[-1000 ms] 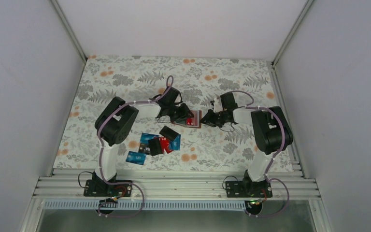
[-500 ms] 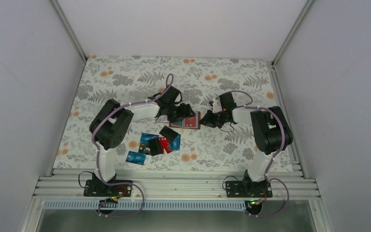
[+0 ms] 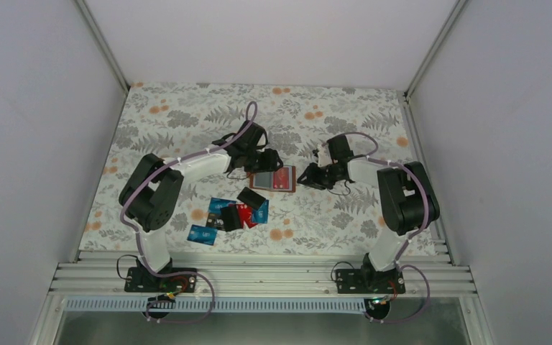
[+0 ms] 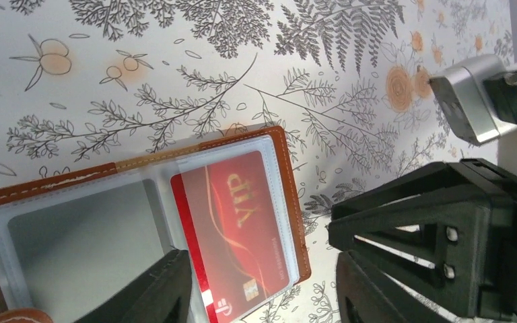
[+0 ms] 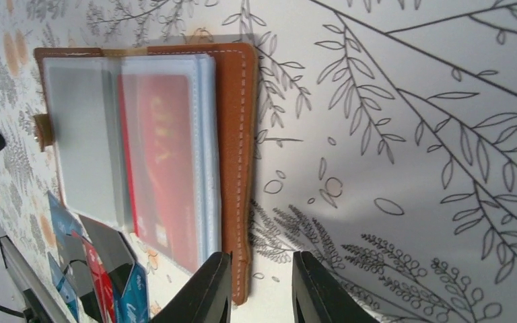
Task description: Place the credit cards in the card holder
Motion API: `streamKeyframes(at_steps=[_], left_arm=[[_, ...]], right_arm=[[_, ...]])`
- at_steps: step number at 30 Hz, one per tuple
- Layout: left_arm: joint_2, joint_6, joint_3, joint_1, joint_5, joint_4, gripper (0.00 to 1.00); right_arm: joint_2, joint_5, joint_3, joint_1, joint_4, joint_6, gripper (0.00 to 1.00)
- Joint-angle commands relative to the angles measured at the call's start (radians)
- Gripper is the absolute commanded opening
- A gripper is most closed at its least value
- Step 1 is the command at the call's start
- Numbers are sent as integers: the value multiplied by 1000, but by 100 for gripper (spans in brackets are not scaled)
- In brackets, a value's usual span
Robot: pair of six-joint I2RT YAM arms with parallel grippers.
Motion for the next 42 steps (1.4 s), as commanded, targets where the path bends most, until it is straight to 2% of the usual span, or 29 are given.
streamKeyframes(at_steps=[1, 4, 10, 25, 42], left_arm=[[-4, 89, -15, -4, -11, -4, 50], [23, 104, -8, -4, -10, -4, 36], [76, 116, 16, -2, 13, -6, 26], [127, 119, 31, -2, 33, -6, 11], [174, 114, 36, -3, 23, -14, 3]], right_arm=[[-57, -35, 34, 4, -14, -15, 27], [-56, -81, 44, 7, -8, -12, 27], [-46, -99, 60, 11, -11, -4, 27], [-24, -120, 78, 21, -7, 3, 26], [-12, -166, 74, 25, 14, 4, 26]])
